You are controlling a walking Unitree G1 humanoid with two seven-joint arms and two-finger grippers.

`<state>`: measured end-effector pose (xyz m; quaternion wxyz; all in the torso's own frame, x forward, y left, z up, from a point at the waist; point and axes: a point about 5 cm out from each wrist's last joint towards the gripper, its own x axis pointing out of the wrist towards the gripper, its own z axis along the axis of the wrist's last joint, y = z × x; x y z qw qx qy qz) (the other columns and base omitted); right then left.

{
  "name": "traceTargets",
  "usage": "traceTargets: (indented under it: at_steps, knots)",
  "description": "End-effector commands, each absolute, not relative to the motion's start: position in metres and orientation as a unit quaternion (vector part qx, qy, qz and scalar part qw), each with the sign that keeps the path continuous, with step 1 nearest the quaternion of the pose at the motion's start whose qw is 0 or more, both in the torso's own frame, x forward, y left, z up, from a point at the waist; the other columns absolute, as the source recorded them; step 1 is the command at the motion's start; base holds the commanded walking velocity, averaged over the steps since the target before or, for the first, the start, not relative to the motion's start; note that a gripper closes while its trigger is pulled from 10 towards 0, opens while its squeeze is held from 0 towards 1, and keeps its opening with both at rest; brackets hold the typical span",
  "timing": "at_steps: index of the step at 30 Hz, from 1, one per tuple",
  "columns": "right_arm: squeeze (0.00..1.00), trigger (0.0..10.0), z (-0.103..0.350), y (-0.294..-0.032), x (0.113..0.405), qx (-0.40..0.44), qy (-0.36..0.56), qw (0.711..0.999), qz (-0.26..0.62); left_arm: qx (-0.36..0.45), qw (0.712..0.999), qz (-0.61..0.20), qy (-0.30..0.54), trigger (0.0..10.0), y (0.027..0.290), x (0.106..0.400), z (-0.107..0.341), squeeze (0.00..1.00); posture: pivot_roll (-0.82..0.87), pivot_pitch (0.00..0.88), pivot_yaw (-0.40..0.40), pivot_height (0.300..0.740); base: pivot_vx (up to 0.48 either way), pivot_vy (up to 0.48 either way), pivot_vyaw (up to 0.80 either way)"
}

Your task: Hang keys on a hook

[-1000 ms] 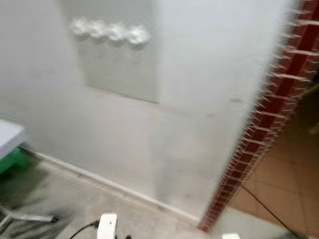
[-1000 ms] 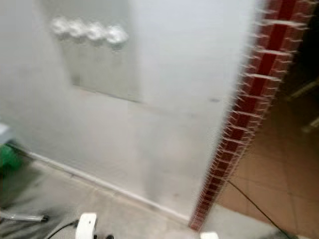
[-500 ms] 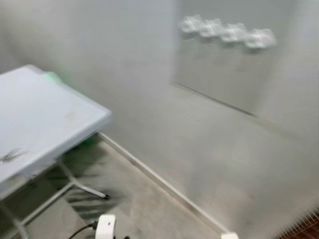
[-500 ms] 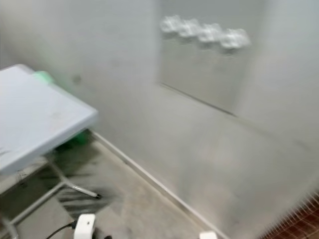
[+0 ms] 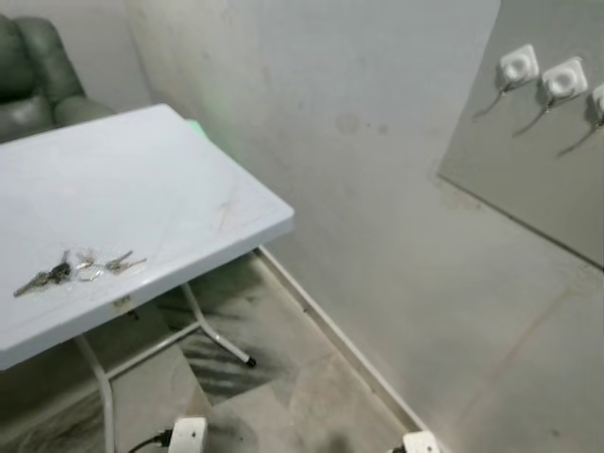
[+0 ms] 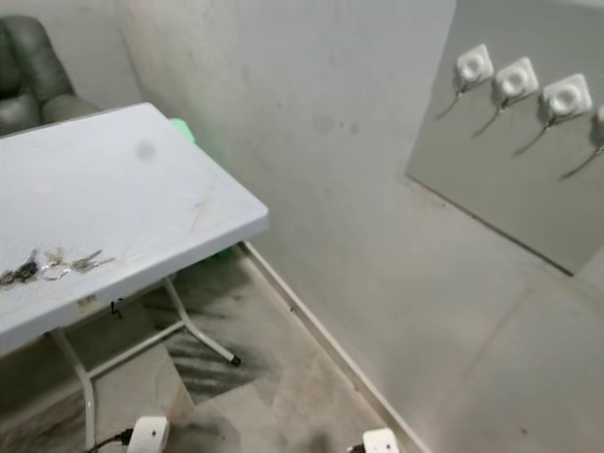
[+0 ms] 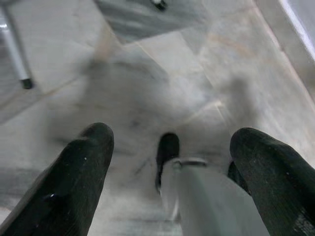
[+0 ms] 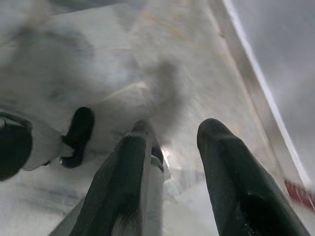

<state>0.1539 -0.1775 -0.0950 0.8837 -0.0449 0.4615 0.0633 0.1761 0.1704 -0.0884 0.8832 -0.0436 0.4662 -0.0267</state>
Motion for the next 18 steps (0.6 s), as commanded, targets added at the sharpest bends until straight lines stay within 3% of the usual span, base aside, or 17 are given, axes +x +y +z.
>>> traceTargets:
  at_steps: [1,4,18]
  knots:
    - [0.00,10.0,-0.0968,-0.1812,0.1489,-0.046,0.470,0.879,0.061,-0.051,0.877,-0.028,0.476,10.0,0.1670,0.1697,-0.0917,0.00,-0.01,0.000,0.012,0.740,0.000,0.416,0.80]
    - [0.00,10.0,-0.0967,-0.1813,0.1490,-0.047,0.470,0.879,0.062,-0.051,0.877,-0.027,0.476,10.0,0.1671,0.1695,-0.0918,0.00,0.00,0.000,0.010,0.740,0.000,0.472,0.80]
    - [0.00,10.0,-0.0966,-0.1809,0.1493,-0.050,0.470,0.879,0.068,-0.046,0.877,-0.029,0.477,10.0,0.1661,0.1687,-0.0922,0.00,0.00,0.000,0.006,0.740,0.000,0.000,0.80]
